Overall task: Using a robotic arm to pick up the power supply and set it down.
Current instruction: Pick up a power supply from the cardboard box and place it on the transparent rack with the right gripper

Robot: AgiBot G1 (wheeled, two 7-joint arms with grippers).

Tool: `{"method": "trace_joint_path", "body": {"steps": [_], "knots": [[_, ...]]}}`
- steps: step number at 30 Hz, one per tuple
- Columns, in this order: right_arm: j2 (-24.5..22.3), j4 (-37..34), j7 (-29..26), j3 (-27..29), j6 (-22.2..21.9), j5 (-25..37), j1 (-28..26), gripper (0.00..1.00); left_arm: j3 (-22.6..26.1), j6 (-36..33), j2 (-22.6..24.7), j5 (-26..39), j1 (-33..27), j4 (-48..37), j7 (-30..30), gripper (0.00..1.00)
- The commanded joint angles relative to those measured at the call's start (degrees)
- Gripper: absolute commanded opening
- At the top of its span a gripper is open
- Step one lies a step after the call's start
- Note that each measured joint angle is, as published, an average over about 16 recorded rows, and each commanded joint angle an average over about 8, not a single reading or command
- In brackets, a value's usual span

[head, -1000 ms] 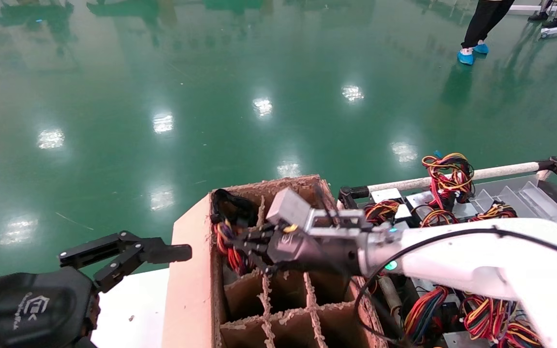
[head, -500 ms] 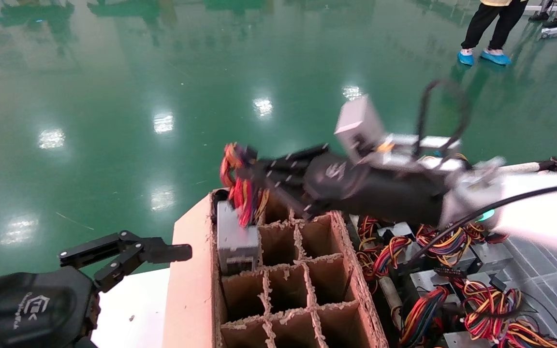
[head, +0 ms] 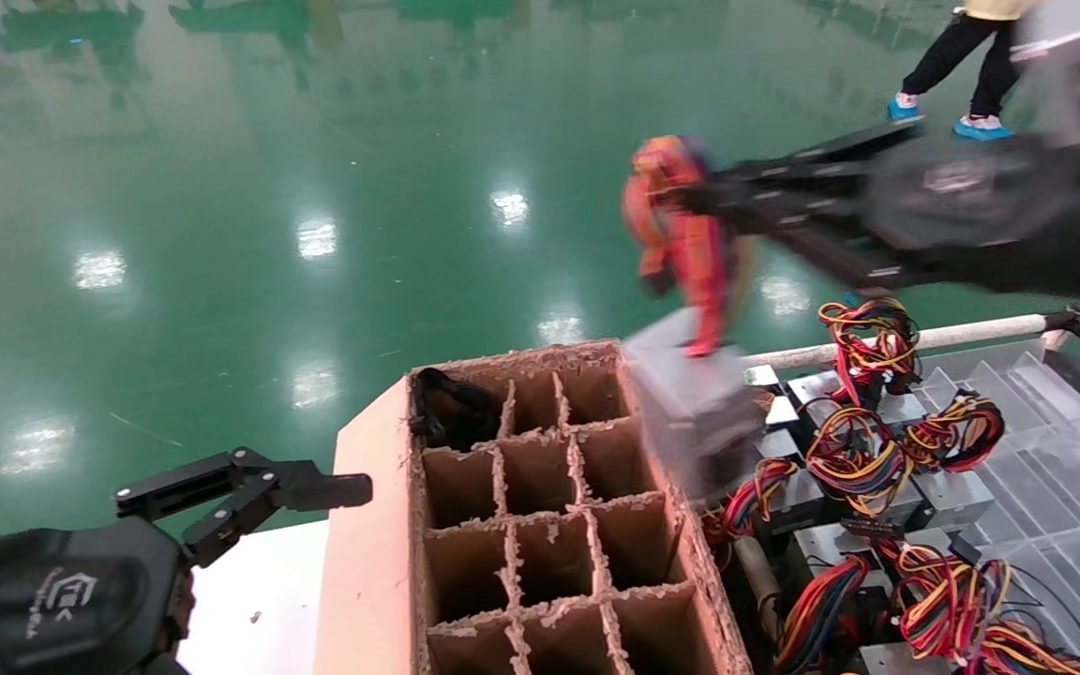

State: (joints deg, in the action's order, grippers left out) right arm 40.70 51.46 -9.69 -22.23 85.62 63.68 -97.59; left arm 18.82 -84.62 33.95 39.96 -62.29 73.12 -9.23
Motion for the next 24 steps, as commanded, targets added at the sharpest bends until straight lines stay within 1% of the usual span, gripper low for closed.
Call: {"method": "trace_joint_path", "body": {"steps": [1, 8, 15, 20, 24], "knots": [[-2.79, 0.72, -0.84, 0.25, 0.96, 0.76, -1.50, 0.00, 0.00, 0.00, 0.00, 0.00, 0.00, 0.00, 0.00, 1.00], [-13.39, 1.63, -1.83, 0.86, 4.41, 1.92, -4.92, 0.00, 0.01, 0.01, -0.01, -0.01, 0.00, 0.00, 0.01, 1.00], [-23.13, 1.56, -0.93, 0.42, 5.13, -1.35, -4.56, 0.00, 0.02, 0.01, -0.01, -0.02, -0.01, 0.00, 0.01, 1.00], [-28.72, 0.21, 0.77, -0.40, 5.17, -3.83, -3.95, 0.00, 0.03, 0.01, -0.01, -0.02, -0.01, 0.00, 0.02, 1.00], [-31.93, -1.34, 2.14, -1.62, 5.17, -4.81, -3.35, 0.00, 0.04, 0.02, -0.01, -0.03, -0.01, 0.00, 0.02, 1.00]]}}
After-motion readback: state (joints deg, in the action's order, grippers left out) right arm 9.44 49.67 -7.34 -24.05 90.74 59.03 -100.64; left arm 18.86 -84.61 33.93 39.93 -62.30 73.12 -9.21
